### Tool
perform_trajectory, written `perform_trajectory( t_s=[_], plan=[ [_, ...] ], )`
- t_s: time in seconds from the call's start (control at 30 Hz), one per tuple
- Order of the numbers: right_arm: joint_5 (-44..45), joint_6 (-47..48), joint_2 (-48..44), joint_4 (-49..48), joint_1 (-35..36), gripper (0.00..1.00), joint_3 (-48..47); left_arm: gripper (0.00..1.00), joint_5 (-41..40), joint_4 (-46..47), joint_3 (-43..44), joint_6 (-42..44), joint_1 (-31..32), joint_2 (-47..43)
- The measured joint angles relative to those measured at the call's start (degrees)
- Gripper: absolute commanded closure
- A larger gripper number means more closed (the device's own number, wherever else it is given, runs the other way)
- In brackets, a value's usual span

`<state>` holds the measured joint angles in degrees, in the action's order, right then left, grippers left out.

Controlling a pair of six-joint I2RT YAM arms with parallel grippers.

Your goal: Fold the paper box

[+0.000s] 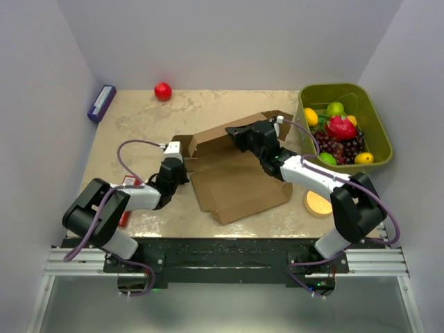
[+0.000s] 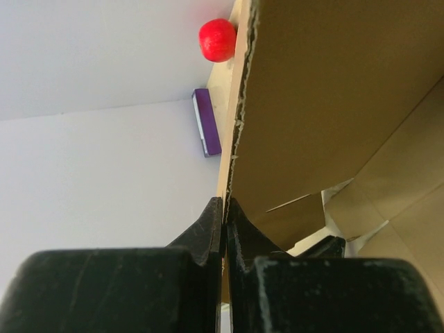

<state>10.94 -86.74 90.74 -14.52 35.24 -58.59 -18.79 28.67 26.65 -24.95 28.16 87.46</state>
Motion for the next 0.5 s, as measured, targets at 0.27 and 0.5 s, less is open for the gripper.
perform_trajectory(
  t_s=[0.27, 0.5],
  plan=[
    [0.1, 0.0, 0.0, 0.2, 0.0, 1.00, 0.0, 0.79, -2.5, 1.0, 3.9, -0.5, 0.0, 4.9],
    [0.8, 0.0, 0.0, -0.1, -0.2, 1.00, 0.0, 0.80, -2.6, 3.9, 5.9, -0.4, 0.0, 8.2]
  ],
)
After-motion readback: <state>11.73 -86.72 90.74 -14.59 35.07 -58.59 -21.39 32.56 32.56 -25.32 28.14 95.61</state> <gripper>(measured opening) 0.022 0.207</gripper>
